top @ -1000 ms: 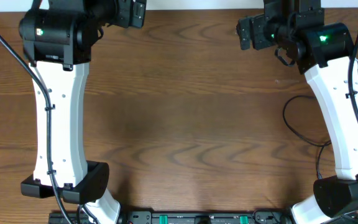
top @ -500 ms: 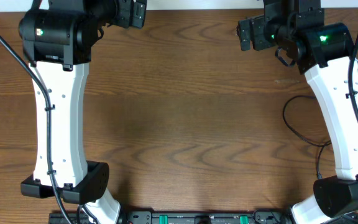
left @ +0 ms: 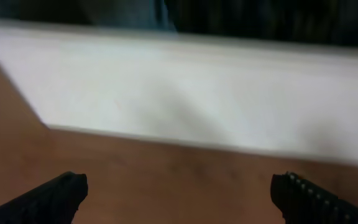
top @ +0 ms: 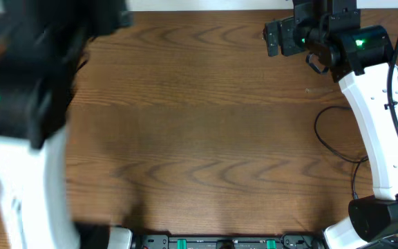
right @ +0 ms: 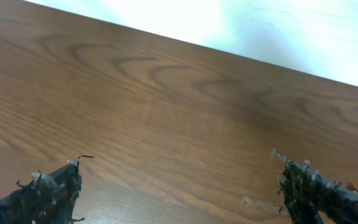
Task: Untangle cables
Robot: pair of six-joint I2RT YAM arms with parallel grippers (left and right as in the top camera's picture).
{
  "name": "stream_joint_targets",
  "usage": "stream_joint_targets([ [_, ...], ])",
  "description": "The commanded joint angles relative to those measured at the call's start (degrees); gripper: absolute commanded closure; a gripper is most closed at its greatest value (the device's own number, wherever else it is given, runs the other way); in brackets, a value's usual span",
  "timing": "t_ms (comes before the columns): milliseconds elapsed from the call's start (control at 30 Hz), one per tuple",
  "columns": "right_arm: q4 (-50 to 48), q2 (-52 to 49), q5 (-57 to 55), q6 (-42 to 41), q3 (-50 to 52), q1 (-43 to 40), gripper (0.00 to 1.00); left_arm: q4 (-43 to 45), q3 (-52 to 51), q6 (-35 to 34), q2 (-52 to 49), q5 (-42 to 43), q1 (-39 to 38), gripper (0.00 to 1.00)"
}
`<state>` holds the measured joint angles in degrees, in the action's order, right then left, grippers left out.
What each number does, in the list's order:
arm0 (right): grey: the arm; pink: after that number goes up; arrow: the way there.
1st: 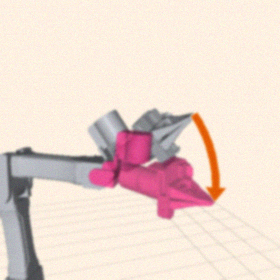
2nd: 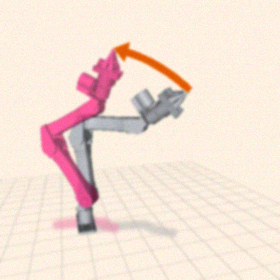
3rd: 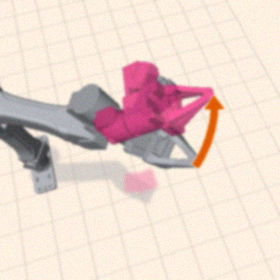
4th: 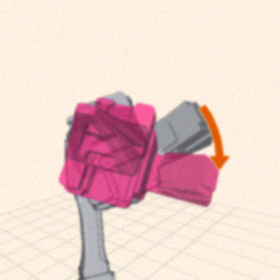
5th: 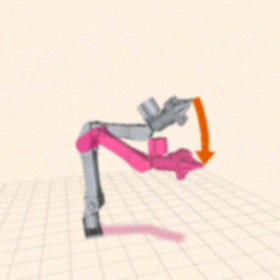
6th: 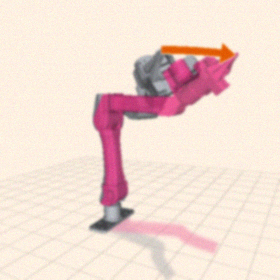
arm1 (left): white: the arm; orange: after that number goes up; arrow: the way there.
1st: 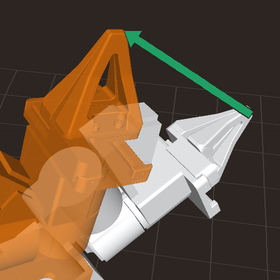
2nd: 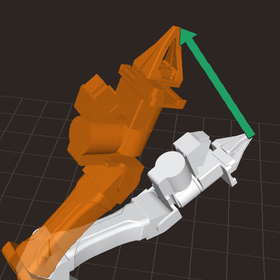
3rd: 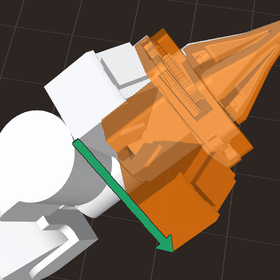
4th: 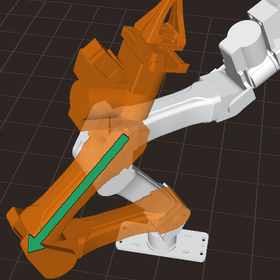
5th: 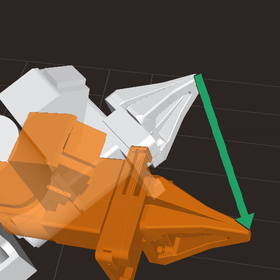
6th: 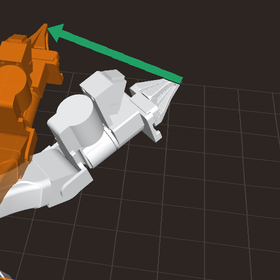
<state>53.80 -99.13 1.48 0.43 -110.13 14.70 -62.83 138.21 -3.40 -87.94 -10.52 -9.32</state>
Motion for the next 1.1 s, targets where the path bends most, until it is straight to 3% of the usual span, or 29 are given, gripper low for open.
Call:
stream_joint_targets([
  [0, 0.02, 1.57, -0.48, -0.59, -0.11, -0.02, 0.01, 5.29, -9.86, 7.67, 13.31, -5.51, 0.68, 0.01],
  [100, 0.02, 1.57, -0.5, -0.59, -0.11, -0.02, 0.01, 18.95, -30.91, 11.21, 27.26, -2.29, 3.06, 0.01],
  [267, 0.02, 1.57, -0.48, -0.61, -0.11, -0.02, 0.01, 45.16, -68.61, 10.64, 47.95, 0.04, 6.23, 0.01],
  [400, 0.02, 1.57, -0.48, -0.61, -0.11, -0.02, 0.01, 54.73, -87.54, 10.16, 56.83, 0.0, 7.82, 0.01],
  [767, 0.02, 1.57, -0.48, -0.59, -0.11, -0.02, 0.01, 56.28, -121.83, 10.23, 79.21, -0.37, 9.6, 0.01],
  [1067, 0.02, 1.57, -0.48, -0.59, -0.11, -0.02, 0.01, 51.8, -130.77, 10.23, 87.86, -1.11, 9.64, 0.01],
])
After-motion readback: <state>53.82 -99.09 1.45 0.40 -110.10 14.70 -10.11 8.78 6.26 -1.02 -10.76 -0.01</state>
